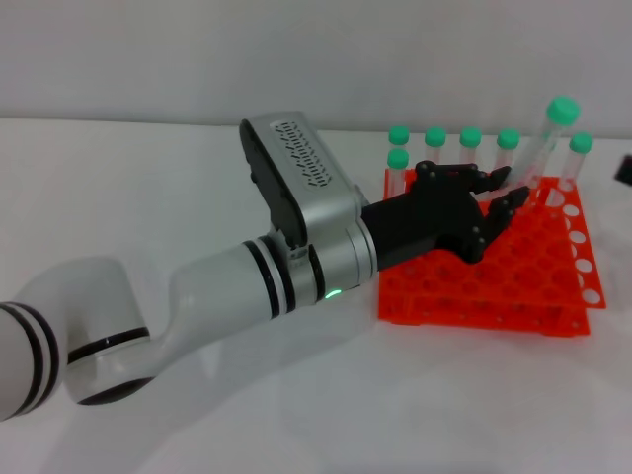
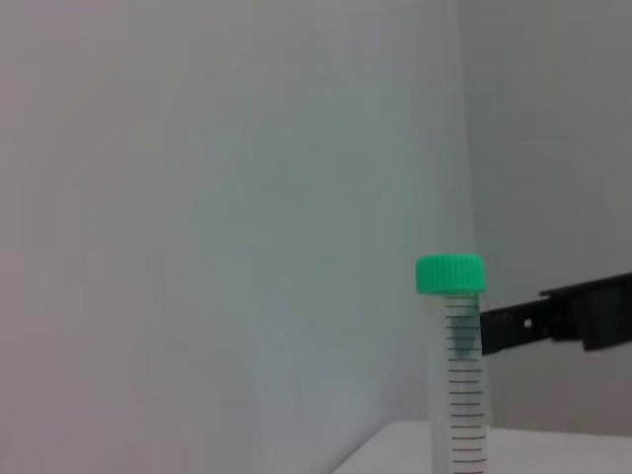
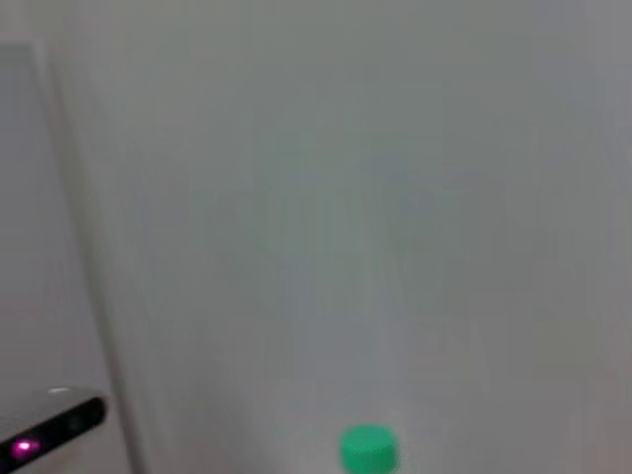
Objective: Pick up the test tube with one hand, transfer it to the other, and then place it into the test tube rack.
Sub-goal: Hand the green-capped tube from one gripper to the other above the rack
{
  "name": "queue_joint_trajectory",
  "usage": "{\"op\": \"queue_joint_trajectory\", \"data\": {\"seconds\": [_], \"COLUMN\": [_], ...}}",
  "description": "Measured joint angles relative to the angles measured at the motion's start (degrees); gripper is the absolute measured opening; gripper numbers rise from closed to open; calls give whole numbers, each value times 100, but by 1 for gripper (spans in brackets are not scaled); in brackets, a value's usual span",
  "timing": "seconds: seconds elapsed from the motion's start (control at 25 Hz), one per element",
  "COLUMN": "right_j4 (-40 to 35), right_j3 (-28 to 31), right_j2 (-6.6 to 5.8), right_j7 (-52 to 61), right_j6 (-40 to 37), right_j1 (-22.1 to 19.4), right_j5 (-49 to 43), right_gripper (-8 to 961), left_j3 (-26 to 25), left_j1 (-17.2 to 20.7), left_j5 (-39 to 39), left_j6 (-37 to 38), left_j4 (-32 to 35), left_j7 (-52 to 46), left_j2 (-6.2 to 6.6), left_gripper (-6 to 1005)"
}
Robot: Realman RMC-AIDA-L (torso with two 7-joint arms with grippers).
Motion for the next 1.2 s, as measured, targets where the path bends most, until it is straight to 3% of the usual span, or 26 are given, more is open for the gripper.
{"op": "queue_joint_trajectory", "data": {"seconds": [0.16, 0.28, 0.6, 0.84, 1.2], "right_j4": [-1, -1, 43, 43, 56], "right_j3": [-40, -43, -42, -130, -131], "right_j2": [227, 330, 495, 511, 513], "right_j7": [-110, -151, -147, -114, -112], "right_j6": [-22, -26, -238, -294, -285], "right_j1": [133, 212, 470, 553, 554], "right_j5": [12, 35, 57, 26, 57], "right_gripper": [827, 826, 825, 824, 519], "left_j3": [-39, -39, -38, -46, -47], "left_j1": [4, 19, 44, 46, 46], "left_j5": [-27, -32, -48, -58, -22], "left_j6": [-4, -1, 23, 5, -1], "left_j4": [6, 8, 13, 16, 16], "left_j7": [8, 14, -23, -22, -20], "left_j2": [-8, -9, -10, -4, 0], "left_gripper": [252, 256, 264, 270, 279]}}
